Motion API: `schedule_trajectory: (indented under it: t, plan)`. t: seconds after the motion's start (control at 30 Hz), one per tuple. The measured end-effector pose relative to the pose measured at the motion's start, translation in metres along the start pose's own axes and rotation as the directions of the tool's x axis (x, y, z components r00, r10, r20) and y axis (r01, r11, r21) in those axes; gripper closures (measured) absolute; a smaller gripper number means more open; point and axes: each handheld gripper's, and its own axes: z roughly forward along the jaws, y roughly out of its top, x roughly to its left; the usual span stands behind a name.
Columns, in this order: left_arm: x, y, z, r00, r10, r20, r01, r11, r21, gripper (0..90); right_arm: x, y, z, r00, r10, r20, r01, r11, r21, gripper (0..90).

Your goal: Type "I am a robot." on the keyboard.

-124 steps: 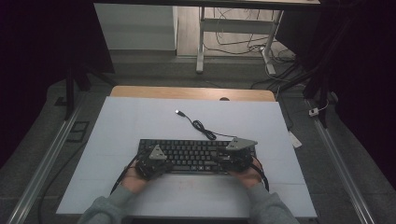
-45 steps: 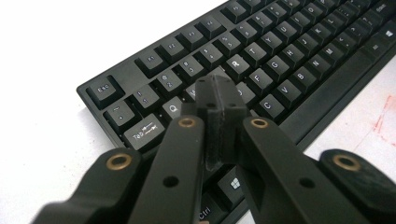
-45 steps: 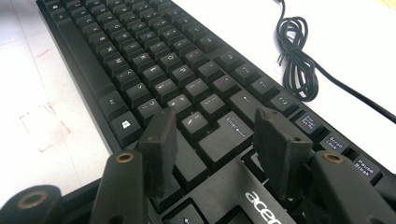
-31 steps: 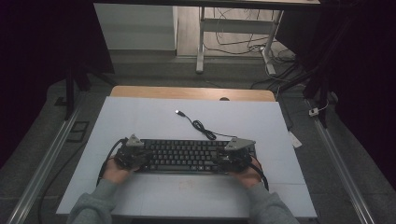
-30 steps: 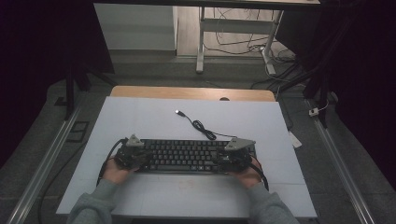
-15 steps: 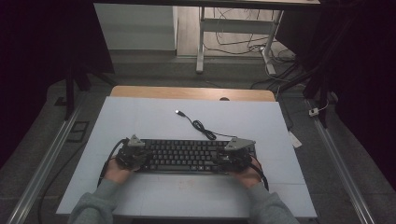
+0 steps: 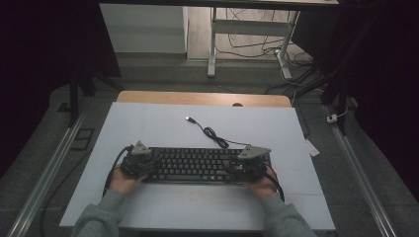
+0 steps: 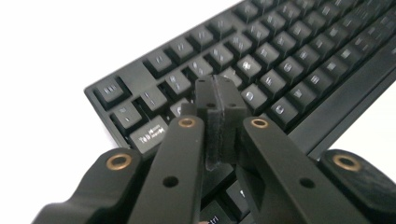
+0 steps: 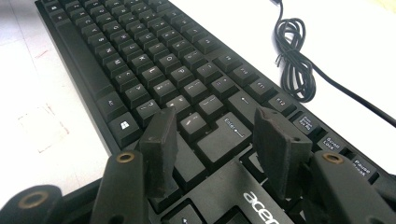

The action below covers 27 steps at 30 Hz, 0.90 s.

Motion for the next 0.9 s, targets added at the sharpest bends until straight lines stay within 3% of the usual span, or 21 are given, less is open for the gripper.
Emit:
schedule_trajectory:
  t: [0.17,0.37,0.47,0.9]
  plan:
    - [0.004,0.000,-0.011,0.9993,-0.026,0.026,0.027,0.9985,-0.048,85.2,0.000,0.000,-0.001,1.0000,0.000,0.002,0.000,1.000,-0.002,50.4]
    - [0.009,0.000,-0.015,0.9967,-0.078,0.022,0.080,0.9936,-0.080,56.7,0.000,0.000,-0.001,1.0000,0.000,-0.001,0.000,1.000,-0.008,50.2]
    - [0.010,0.000,-0.016,0.9953,-0.095,0.019,0.096,0.9915,-0.088,48.3,-0.001,0.000,-0.001,1.0000,0.000,-0.003,0.000,1.000,-0.011,50.1]
    - [0.008,0.001,-0.016,0.9954,-0.094,0.021,0.095,0.9926,-0.075,39.7,0.000,0.000,-0.001,1.0000,-0.001,-0.001,0.001,1.000,-0.007,49.9]
